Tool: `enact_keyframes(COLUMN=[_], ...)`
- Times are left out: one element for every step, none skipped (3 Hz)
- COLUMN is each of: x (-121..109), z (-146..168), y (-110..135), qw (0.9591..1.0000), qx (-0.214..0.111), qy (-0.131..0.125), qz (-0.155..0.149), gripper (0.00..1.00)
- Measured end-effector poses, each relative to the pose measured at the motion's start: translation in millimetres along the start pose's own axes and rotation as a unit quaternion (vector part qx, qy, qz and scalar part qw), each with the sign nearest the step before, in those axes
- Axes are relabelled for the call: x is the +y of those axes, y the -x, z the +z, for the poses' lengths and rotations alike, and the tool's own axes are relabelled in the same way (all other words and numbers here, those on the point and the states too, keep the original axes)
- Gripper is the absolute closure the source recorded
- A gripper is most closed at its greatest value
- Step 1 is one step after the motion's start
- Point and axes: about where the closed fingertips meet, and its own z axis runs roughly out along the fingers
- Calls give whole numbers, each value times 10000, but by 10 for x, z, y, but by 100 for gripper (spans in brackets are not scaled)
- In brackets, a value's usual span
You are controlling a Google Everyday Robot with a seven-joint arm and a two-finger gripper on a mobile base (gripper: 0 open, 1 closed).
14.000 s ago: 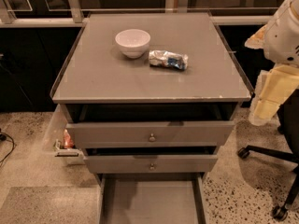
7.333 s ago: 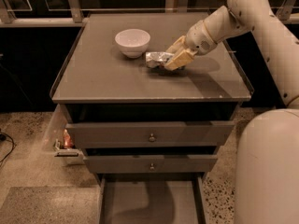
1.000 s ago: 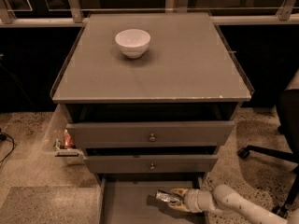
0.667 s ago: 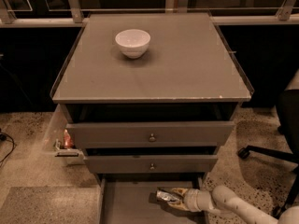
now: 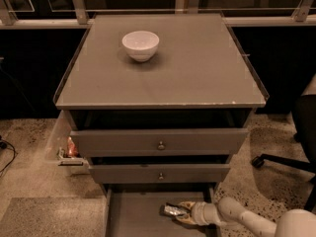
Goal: Place redbull can into bottom drawer
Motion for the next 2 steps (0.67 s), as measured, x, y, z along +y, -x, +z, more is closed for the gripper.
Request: enact_keyframes(x=[19, 19], z=[62, 62], y=[-72, -72], qw=[10000, 10000], qx=[90, 90], qy=[5, 5], qz=[24, 24], gripper=[100, 81])
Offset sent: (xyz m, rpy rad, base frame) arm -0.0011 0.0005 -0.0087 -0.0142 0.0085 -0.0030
